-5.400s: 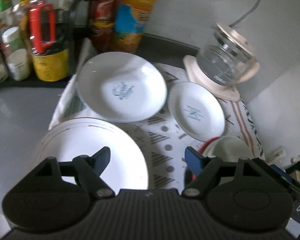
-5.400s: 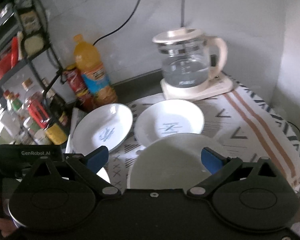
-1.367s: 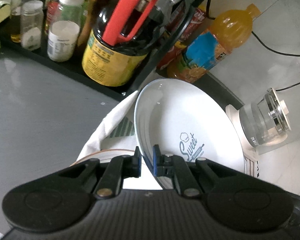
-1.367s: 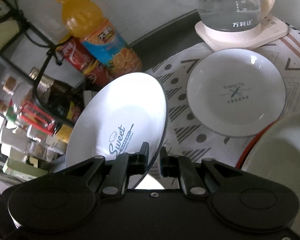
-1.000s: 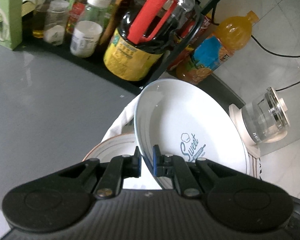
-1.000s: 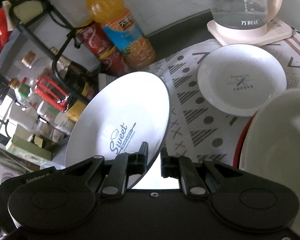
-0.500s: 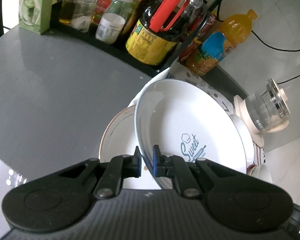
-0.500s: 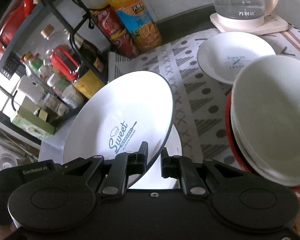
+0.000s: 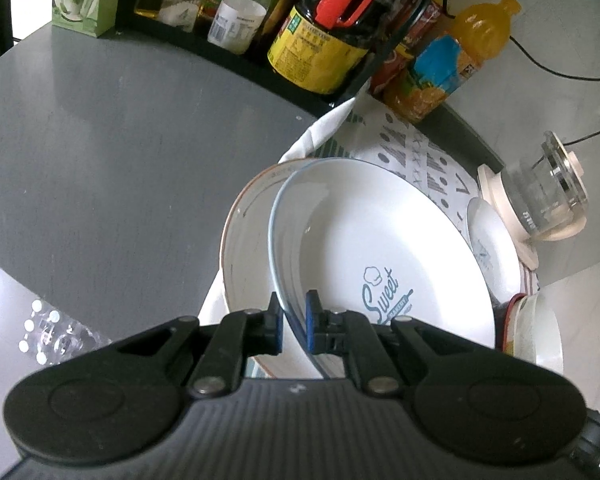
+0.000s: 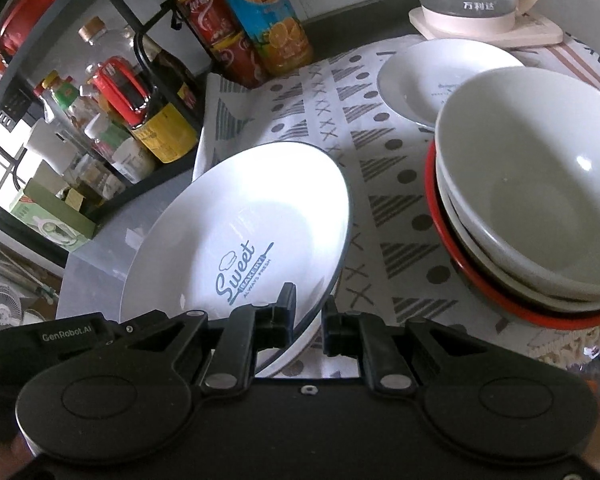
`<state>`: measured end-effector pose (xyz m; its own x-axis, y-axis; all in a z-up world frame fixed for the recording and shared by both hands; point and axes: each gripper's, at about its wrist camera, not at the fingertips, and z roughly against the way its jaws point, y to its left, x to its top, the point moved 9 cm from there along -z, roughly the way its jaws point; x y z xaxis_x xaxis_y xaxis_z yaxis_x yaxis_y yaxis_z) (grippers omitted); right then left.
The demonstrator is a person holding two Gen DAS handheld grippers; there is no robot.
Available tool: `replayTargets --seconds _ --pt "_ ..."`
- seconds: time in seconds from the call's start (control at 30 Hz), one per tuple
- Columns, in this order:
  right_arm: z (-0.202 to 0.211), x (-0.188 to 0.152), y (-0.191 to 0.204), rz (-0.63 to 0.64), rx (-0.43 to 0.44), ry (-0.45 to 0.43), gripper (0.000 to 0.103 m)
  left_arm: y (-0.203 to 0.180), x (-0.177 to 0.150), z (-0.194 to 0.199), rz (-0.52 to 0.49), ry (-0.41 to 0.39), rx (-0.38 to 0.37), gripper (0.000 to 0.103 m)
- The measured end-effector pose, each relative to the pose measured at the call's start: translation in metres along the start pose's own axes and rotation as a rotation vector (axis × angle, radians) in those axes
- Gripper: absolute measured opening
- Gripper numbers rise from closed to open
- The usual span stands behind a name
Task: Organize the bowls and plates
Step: 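Lift the 'Sweet' plate with both grippers over the brown-rimmed plate, then lower the 'Sweet' plate onto the brown-rimmed plate and open both grippers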
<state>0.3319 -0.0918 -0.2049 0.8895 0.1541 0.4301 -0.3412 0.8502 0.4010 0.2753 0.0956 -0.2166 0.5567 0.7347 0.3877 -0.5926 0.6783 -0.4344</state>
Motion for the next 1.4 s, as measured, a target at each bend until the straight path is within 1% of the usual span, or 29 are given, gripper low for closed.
replayTargets --seconds 0.3,0.53,0.73,0.9,0.97,1.07,1.23,1.27,1.4 --pt "-0.003 -0.004 -0.002 0.005 -0.018 0.011 0.012 0.004 -0.010 -0.005 -0.006 0.029 0.021 0.009" --pt "-0.006 -0.002 -0.005 -0.002 -0.041 0.008 0.012 0.002 -0.014 -0.012 -0.019 0.054 0.023 0.010" --pt "-0.011 -0.002 -0.004 0.004 -0.057 0.012 0.011 0.001 -0.014 -0.017 -0.058 0.082 0.035 0.012" --pt "-0.015 -0.003 -0.002 0.013 -0.067 0.020 0.011 0.002 -0.010 -0.015 -0.071 0.104 0.046 0.012" --pt "-0.017 -0.002 -0.002 0.015 -0.074 0.021 0.010 0.004 -0.005 -0.009 -0.069 0.094 0.067 0.012" --pt "-0.020 -0.002 -0.006 -0.001 -0.080 0.023 0.010 0.008 0.003 0.001 -0.066 0.052 0.097 0.018" --pt "-0.024 0.000 -0.005 -0.003 -0.078 0.025 0.010 0.013 0.010 0.004 -0.073 0.030 0.127 0.021" --pt "-0.025 -0.001 -0.005 0.002 -0.080 0.024 0.010 0.014 0.010 0.004 -0.074 0.027 0.137 0.023" --pt "-0.030 0.000 -0.005 0.002 -0.081 0.039 0.012 0.017 0.011 0.003 -0.097 0.001 0.192 0.038"
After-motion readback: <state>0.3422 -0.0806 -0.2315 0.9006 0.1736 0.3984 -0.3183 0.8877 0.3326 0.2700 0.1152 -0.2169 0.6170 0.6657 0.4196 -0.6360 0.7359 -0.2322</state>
